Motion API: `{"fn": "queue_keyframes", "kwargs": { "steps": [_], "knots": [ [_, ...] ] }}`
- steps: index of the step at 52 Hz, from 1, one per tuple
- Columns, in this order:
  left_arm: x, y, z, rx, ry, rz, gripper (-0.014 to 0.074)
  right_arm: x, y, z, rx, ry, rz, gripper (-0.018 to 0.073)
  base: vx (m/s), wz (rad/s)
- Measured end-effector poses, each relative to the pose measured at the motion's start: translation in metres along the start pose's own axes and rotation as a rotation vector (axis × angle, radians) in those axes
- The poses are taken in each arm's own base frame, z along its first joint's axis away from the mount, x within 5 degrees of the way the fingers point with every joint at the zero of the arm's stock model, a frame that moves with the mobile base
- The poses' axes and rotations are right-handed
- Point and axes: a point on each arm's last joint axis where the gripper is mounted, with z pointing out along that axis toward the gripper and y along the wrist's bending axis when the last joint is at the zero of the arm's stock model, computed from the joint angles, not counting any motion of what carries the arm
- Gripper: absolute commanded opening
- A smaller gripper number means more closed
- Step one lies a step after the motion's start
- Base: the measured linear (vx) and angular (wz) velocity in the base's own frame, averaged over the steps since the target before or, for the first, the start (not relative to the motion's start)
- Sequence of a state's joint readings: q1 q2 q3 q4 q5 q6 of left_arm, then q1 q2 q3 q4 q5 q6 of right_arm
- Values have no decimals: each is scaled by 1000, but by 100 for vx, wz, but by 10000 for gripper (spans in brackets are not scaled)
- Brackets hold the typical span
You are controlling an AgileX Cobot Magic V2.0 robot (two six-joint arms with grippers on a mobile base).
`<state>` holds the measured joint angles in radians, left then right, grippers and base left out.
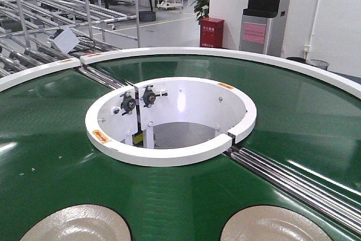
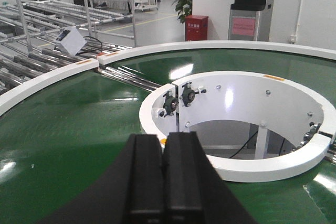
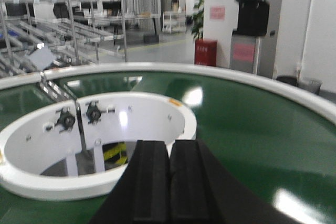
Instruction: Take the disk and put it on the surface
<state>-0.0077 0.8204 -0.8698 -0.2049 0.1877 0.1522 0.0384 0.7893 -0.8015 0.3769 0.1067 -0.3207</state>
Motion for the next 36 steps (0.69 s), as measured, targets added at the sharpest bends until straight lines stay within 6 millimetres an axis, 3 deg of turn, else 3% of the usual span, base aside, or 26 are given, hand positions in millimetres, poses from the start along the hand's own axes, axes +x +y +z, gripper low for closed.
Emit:
{"fn": "queue_keyframes", "kwargs": {
  "steps": [8, 21, 25, 30, 36],
  "knots": [
    [1, 0, 4, -2, 2, 0, 135, 6, 1, 3, -17, 62, 1, 153, 0, 0],
    [1, 0, 4, -2, 3, 0, 465, 10, 3, 2, -30, 102, 2, 595, 0, 0],
    [1, 0, 4, -2, 6, 0, 556, 10, 3, 2, -30, 102, 2, 695, 0, 0],
    [3, 0, 7, -1, 21, -1, 627, 10, 3, 2, -30, 102, 2, 729, 0, 0],
    [6, 1, 10, -2, 36, -2, 638, 10, 3, 2, -30, 102, 2, 718, 0, 0]
  ]
}}
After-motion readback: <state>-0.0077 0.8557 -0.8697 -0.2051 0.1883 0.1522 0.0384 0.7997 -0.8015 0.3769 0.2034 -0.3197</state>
